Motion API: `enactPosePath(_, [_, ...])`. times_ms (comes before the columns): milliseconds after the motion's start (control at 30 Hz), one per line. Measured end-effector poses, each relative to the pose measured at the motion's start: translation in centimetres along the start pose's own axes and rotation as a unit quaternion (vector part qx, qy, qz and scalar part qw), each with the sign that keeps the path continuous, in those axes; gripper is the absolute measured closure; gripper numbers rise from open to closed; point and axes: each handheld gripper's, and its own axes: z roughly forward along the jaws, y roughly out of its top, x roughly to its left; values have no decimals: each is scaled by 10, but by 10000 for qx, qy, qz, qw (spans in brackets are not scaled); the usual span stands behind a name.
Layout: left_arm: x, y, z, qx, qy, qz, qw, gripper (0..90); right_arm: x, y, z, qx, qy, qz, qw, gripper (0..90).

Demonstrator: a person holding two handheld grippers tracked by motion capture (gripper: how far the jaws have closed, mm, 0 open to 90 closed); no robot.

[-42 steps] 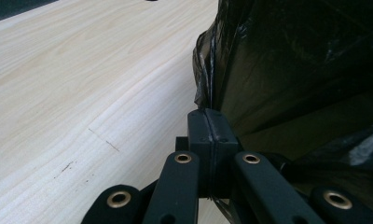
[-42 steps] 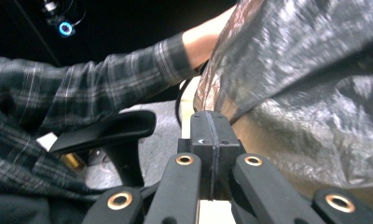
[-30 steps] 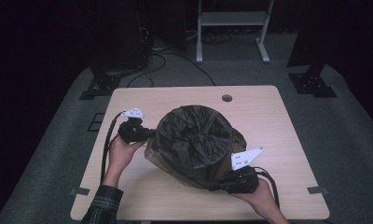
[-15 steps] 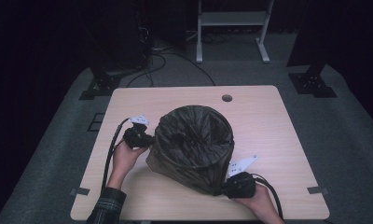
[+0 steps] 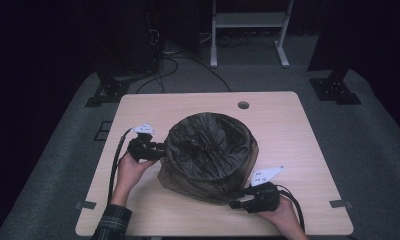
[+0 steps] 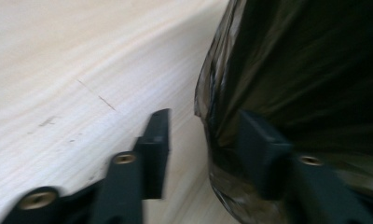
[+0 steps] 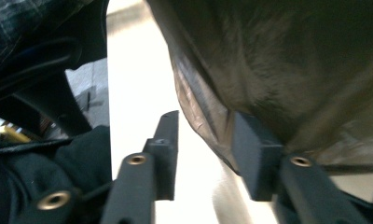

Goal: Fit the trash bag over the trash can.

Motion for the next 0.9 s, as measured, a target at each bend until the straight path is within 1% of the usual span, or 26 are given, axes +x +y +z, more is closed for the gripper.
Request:
enactPosePath(67, [0,-1,-10,-30,0,39,10000,318,-1,2,-9,-79,-51,-18,10000,429])
enactPosePath(133, [0,-4,-20,-107,8,73,9999,230,0,5,-18,-156,-120,-38,9998,348])
enactPosePath(167, [0,-6,-25,-183,3,109,9998,192,0,6,-23,-189,-172,-57,9997,316])
enactPosePath(233, [-2,-10,-35,-288,4,159,9995,145,1,8,-32,-272,-274,-58,9992,245])
enactPosePath(267, [-2,-13,-38,-284,19,190,9994,106,1,9,-37,-311,-289,-65,9991,215])
enactPosePath(300, [-4,-16,-41,-260,14,233,9994,86,1,9,-42,-353,-307,-77,9989,191])
enactPosePath(333, [-5,-19,-43,-224,41,275,9994,70,1,10,-46,-390,-313,-64,9987,168])
enactPosePath(367, [-7,-23,-45,-162,98,324,9993,35,1,11,-50,-430,-325,-87,9985,143])
enactPosePath(433, [-12,-29,-47,-53,105,437,9990,15,1,13,-58,-501,-351,-119,9981,132])
enactPosePath(500, [-17,-36,-49,61,150,532,9985,0,2,17,-65,-496,-504,-207,9973,96])
enactPosePath(600, [-24,-46,-50,172,147,678,9974,0,1,24,-77,-587,-641,-258,9959,34])
enactPosePath(633, [-26,-49,-51,205,169,724,9970,0,1,27,-81,-647,-741,-277,9948,13])
enactPosePath(667, [-29,-52,-51,230,187,757,9967,0,1,30,-85,-692,-813,-297,9938,6])
enactPosePath(733, [-32,-59,-51,291,118,836,9960,0,1,35,-92,-785,-902,-375,9921,0])
enactPosePath(800, [-37,-66,-49,339,127,906,9952,0,1,42,-99,-824,-952,-422,9911,0])
enactPosePath(900, [-41,-78,-44,568,157,990,9933,0,2,53,-106,-893,-1032,-543,9892,0])
